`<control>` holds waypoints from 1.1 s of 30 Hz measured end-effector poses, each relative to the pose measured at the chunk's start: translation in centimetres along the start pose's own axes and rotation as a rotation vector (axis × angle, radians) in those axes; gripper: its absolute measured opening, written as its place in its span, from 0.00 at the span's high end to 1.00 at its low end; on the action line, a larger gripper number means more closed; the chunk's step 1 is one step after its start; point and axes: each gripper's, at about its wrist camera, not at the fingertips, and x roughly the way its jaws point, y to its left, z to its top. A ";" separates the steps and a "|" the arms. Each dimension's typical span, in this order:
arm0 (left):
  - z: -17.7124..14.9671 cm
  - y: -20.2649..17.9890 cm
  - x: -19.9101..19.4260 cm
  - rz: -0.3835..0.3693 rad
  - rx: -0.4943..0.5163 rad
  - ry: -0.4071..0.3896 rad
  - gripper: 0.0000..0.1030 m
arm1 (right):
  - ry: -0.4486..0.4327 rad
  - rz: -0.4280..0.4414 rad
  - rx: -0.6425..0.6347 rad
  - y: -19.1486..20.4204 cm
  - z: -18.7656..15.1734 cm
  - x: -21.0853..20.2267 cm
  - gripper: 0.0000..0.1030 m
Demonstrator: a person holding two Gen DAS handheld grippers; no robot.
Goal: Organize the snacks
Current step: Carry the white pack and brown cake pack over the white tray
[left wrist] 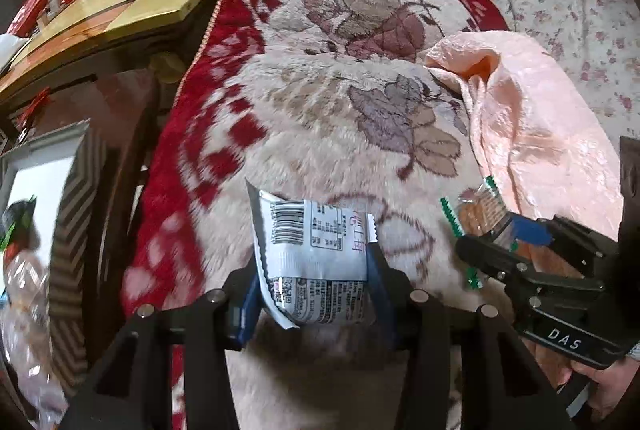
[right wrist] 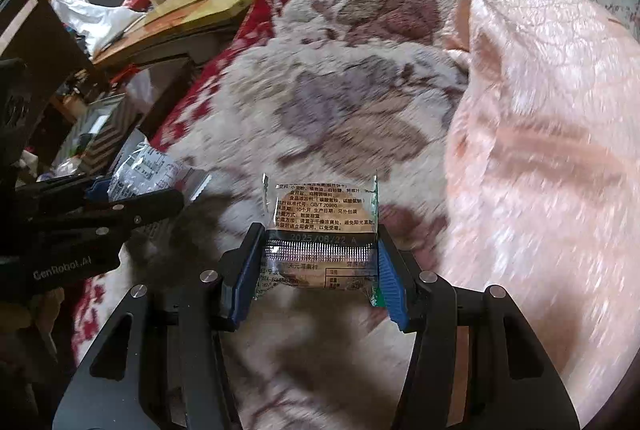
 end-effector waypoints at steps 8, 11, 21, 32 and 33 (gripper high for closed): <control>-2.9 1.3 -3.6 0.027 -0.021 -0.042 0.52 | -0.001 0.031 -0.011 3.0 -2.4 -1.3 0.49; -3.9 2.0 -4.6 0.039 -0.037 -0.056 0.52 | 0.001 0.038 -0.019 4.1 -3.0 -1.7 0.49; -6.0 4.9 -8.2 0.108 -0.077 -0.119 0.52 | 0.019 0.061 -0.081 8.2 -4.2 -1.9 0.49; -7.7 9.1 -10.8 0.167 -0.144 -0.162 0.52 | 0.022 0.096 -0.185 13.6 -3.7 -2.3 0.49; -7.9 9.5 -11.0 0.172 -0.153 -0.165 0.52 | 0.022 0.100 -0.193 14.0 -3.6 -2.2 0.49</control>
